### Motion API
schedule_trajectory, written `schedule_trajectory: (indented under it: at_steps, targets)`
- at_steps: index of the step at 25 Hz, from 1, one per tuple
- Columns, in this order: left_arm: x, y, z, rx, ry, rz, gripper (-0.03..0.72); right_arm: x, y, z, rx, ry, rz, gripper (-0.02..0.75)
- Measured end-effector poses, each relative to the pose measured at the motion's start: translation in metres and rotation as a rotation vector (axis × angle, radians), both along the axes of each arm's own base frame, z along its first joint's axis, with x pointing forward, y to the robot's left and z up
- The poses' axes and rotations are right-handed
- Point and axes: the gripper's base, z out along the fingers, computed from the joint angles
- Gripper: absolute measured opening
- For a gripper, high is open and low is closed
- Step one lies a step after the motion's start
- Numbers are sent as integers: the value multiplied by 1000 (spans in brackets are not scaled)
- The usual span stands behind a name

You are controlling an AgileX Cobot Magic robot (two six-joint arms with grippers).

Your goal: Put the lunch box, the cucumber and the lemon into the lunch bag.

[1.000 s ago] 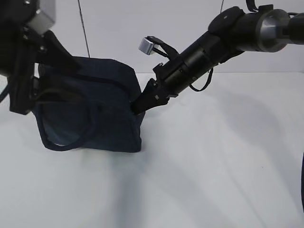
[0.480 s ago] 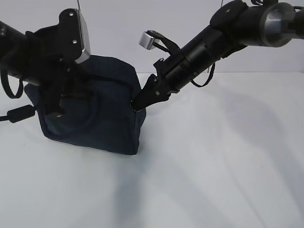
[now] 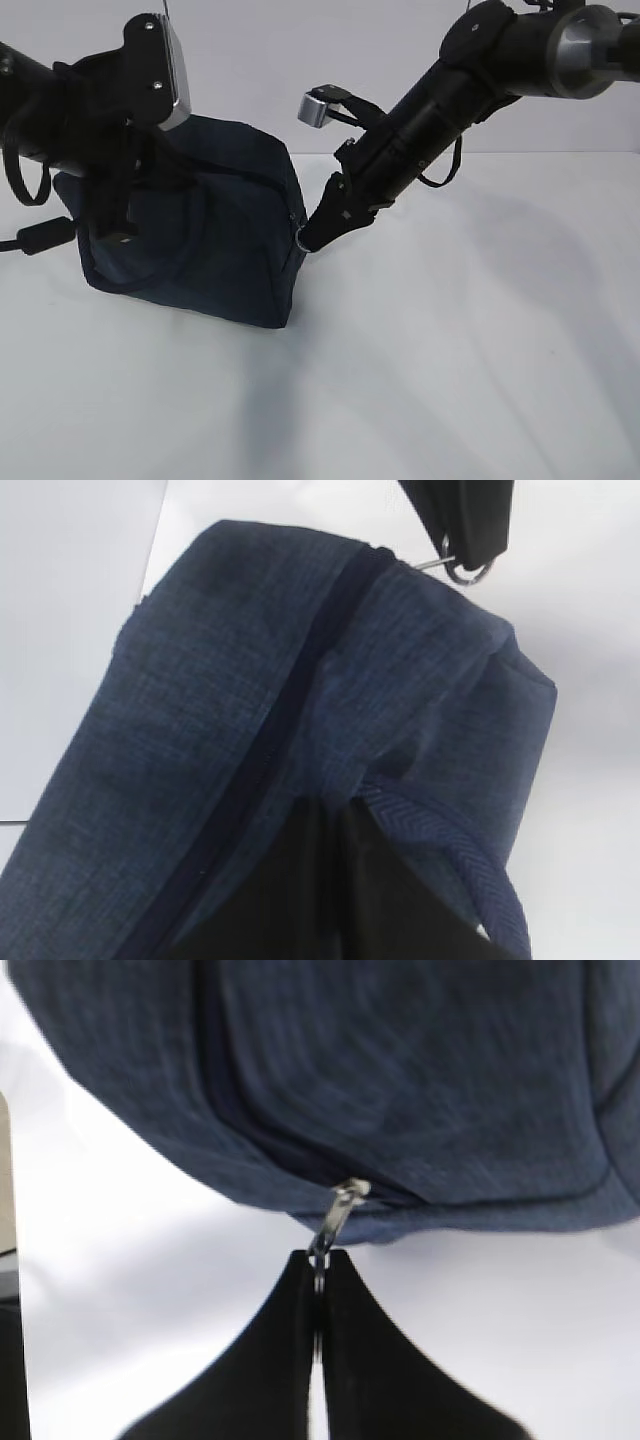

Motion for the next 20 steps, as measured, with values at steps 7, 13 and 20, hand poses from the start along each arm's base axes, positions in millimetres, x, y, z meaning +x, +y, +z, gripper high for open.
schedule_trajectory:
  at_steps: [7, 13, 20]
  targets:
    - [0, 0, -2, 3, 11, -3, -3, 0, -4, -2, -58, 16, -22, 8]
    - [0, 0, -2, 4, 13, -4, -3, 4, -4, -6, -67, -13, -50, 8]
    - [0, -1, -3, 6, 18, -7, -4, 7, -2, -16, -74, -5, -57, 8]
